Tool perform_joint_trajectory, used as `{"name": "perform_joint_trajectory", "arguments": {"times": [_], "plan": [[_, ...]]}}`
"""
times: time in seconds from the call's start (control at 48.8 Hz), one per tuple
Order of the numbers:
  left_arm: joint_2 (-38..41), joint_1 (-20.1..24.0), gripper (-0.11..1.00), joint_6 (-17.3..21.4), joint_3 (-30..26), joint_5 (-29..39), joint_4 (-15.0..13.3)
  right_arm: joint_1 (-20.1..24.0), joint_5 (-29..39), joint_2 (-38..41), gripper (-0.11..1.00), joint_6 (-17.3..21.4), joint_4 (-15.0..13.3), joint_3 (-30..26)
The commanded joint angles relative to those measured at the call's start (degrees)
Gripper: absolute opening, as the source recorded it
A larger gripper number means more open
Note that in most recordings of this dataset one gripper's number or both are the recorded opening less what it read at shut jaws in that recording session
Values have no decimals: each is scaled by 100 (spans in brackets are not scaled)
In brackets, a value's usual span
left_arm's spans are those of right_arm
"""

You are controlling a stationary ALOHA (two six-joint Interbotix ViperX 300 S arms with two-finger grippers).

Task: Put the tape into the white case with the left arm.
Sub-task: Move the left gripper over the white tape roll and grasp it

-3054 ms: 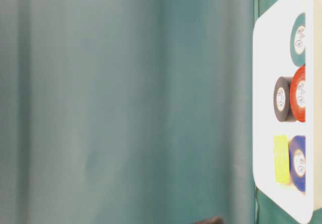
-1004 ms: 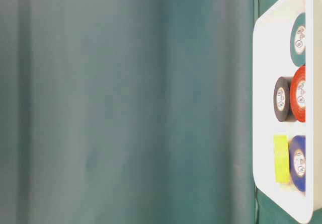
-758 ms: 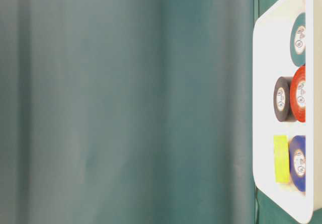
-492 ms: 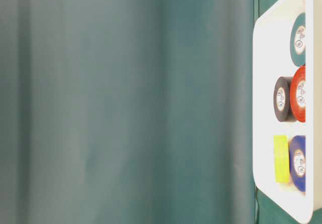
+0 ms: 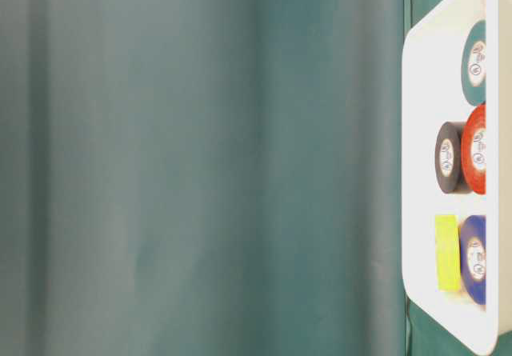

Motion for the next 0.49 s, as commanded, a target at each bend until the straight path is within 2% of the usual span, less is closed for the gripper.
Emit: {"name": "perform_joint_trajectory", "arguments": {"times": [0.0, 0.471], "plan": [[325, -62, 84, -9, -352, -105, -9, -9, -53, 35, -9, 9, 0, -70], [1863, -246, 84, -9, -1468, -79, -9, -9, -62, 35, -9, 9, 0, -70]]}}
